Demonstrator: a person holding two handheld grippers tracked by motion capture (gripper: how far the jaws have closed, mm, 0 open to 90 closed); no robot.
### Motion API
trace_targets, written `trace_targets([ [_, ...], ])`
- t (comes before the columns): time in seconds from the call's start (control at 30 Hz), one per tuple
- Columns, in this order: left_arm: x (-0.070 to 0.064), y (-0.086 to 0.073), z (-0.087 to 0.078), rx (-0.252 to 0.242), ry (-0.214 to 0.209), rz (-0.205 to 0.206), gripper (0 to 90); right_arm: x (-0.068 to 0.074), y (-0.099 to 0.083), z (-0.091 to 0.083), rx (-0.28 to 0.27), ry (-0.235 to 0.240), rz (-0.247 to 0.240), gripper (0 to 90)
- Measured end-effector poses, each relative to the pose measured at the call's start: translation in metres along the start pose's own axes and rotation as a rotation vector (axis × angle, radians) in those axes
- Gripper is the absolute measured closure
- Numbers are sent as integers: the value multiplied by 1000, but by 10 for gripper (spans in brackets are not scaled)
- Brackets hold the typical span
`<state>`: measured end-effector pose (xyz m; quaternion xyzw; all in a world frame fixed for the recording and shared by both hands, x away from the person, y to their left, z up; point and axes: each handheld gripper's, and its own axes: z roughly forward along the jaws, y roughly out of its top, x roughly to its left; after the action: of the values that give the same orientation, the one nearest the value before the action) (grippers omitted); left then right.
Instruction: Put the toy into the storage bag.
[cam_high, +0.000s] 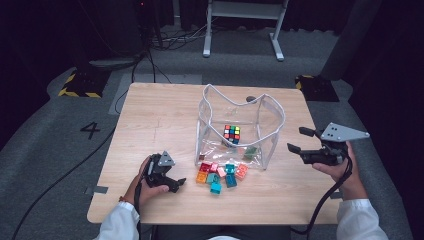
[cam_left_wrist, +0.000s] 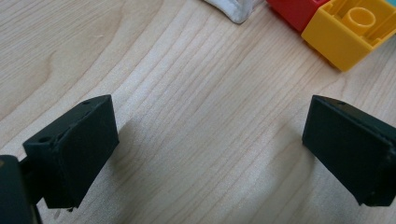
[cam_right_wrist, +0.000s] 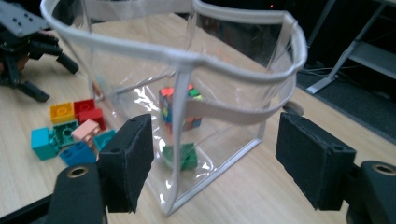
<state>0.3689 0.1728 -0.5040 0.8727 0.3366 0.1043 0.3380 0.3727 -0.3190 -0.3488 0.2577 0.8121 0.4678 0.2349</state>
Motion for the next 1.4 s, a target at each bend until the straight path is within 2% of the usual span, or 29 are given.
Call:
trace_targets([
  [0.27, 0, 0, 0, 0, 0, 0, 36, 17, -41, 10, 29, 25, -2, 304],
  [0.37, 0, 0, 0, 0, 0, 1, 36, 25, -56, 18, 64, 49, 2, 306],
  [0.57, 0, 0, 0, 1, 0, 1, 36, 43, -81, 39, 119, 95, 0, 318],
  [0.63, 0, 0, 0, 0, 0, 0, 36, 48, -88, 47, 124, 119, 25, 328],
  [0.73, 0, 0, 0, 1, 0, 1, 36, 57, -97, 62, 141, 143, 7, 327],
  [0.93, 0, 0, 0, 1, 0, 1, 36, 70, -103, 88, 171, 209, -4, 324],
  [1.0, 0, 0, 0, 0, -1, 0, 36, 72, -102, 92, 174, 208, -13, 326],
  [1.13, 0, 0, 0, 1, 0, 0, 36, 79, -102, 113, 175, 229, 1, 341],
  [1.2, 0, 0, 0, 0, -1, 0, 36, 81, -100, 120, 193, 211, -19, 331],
  [1.23, 0, 0, 0, 0, -1, 0, 36, 82, -98, 122, 184, 216, -19, 329],
  [1.4, 0, 0, 0, 1, 1, 0, 36, 83, -92, 133, 182, 216, 14, 299],
])
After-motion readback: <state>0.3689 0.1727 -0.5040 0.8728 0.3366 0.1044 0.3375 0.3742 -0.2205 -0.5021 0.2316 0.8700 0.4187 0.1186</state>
